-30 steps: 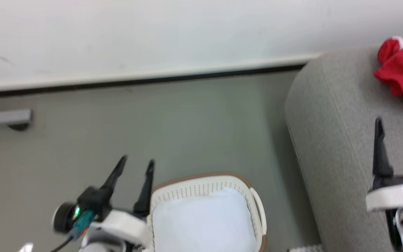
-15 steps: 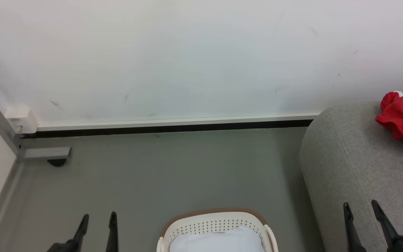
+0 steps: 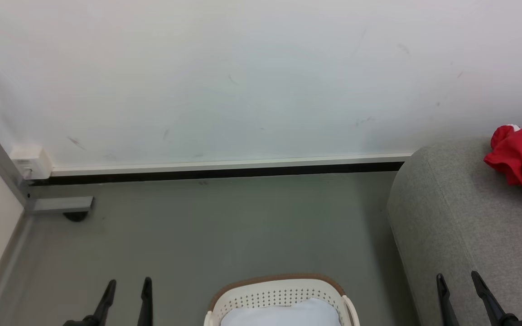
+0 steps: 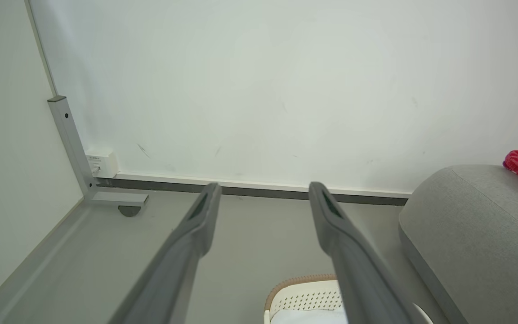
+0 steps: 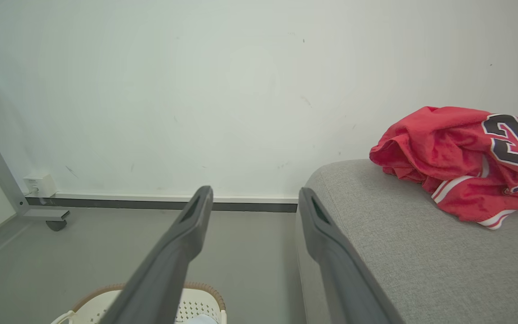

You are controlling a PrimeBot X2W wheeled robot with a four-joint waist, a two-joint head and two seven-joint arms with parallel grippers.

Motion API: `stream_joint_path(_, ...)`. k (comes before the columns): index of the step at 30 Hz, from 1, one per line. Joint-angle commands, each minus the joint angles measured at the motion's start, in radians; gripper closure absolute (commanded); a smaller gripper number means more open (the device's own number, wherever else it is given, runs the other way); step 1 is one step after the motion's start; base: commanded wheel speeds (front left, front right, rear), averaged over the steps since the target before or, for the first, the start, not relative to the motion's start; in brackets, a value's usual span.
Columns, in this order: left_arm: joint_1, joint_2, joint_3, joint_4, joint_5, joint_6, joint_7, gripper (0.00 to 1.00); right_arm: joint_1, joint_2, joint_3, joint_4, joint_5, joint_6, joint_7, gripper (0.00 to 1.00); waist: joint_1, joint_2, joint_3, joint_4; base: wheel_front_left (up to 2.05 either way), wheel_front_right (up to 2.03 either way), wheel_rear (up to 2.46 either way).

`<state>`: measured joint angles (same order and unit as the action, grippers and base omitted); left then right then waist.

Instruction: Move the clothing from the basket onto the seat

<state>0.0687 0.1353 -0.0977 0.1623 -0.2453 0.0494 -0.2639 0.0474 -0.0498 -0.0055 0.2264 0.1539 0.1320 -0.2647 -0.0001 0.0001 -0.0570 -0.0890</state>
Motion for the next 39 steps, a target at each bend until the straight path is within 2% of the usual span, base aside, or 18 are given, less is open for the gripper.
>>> stream_joint_path(1,-0.001,-0.001,0.010,0.006,0.020,-0.006,-0.001,0.00,0.006,-0.002,-0.001,0.003,0.005,-0.003,0.001,0.00,0.0001,-0.0001,0.001,-0.001,0.00,0.00,0.00)
stream_joint_path(3,-0.004,-0.008,0.022,0.014,0.029,-0.015,-0.001,0.00,0.001,-0.002,-0.002,0.005,0.008,-0.003,0.001,0.00,0.0001,-0.0001,0.004,-0.003,0.00,0.00,0.00)
stream_joint_path(4,-0.002,-0.009,0.023,0.013,0.013,-0.016,0.000,1.00,-0.001,0.000,0.000,0.001,0.001,0.000,0.000,1.00,0.0001,-0.0001,0.004,-0.003,0.00,0.00,0.00)
stream_joint_path(9,0.010,-0.025,0.021,0.056,0.006,-0.018,0.005,1.00,0.007,0.006,0.001,0.036,0.015,0.000,0.003,1.00,0.0001,-0.0001,0.005,-0.003,0.00,0.00,0.00)
stream_joint_path(24,-0.030,-0.036,0.061,0.061,-0.267,-0.050,0.080,1.00,-0.028,0.004,-0.022,0.031,0.302,0.000,0.078,1.00,0.0001,-0.0001,0.011,0.008,0.00,0.00,0.00)
stream_joint_path(39,-0.062,-0.046,0.091,0.064,-0.496,-0.078,0.141,1.00,-0.057,0.002,-0.040,0.027,0.542,-0.001,0.140,1.00,0.0001,-0.0001,0.018,0.019,0.00,0.00,0.00)
